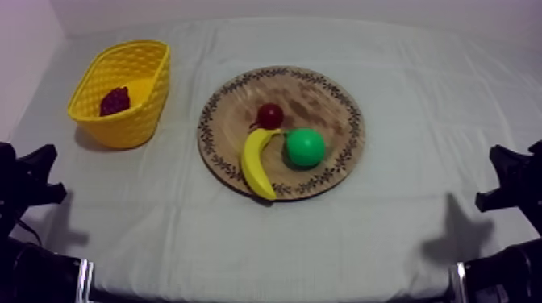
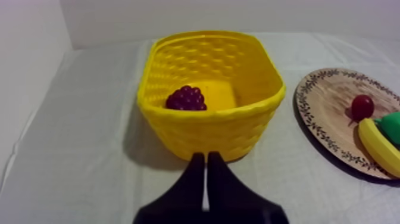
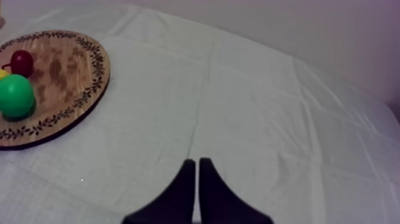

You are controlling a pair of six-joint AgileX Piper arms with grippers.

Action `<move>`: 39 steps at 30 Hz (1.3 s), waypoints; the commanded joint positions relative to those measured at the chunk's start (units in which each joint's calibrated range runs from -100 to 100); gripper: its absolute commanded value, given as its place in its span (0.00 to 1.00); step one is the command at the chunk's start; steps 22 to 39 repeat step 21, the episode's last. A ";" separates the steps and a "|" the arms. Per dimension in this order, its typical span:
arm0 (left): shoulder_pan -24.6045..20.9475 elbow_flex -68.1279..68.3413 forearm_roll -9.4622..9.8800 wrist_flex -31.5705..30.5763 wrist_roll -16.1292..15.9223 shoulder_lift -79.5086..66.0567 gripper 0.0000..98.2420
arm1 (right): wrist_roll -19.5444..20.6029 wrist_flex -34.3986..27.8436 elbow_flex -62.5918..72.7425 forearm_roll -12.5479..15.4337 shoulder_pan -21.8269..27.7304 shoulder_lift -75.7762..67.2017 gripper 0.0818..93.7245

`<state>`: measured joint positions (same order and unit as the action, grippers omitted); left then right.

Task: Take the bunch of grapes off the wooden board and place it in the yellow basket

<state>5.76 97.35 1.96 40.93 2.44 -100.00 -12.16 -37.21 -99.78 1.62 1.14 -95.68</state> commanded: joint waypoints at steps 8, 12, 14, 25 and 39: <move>-0.34 -0.13 0.04 0.30 -2.34 0.00 0.00 | -0.01 0.03 0.01 0.02 0.01 0.00 0.00; -0.53 -0.14 0.03 0.30 -3.49 0.00 0.00 | 0.02 0.03 0.01 0.02 0.01 0.00 0.00; -0.55 -0.14 0.02 0.31 -3.52 0.00 0.00 | 0.02 0.03 0.01 0.02 0.01 0.00 0.00; -0.58 -0.14 0.02 0.31 -4.28 0.00 0.00 | 0.02 0.03 0.01 0.02 0.01 0.00 0.00; -0.58 -0.14 0.02 0.31 -4.28 0.00 0.00 | 0.02 0.03 0.01 0.02 0.01 0.00 0.00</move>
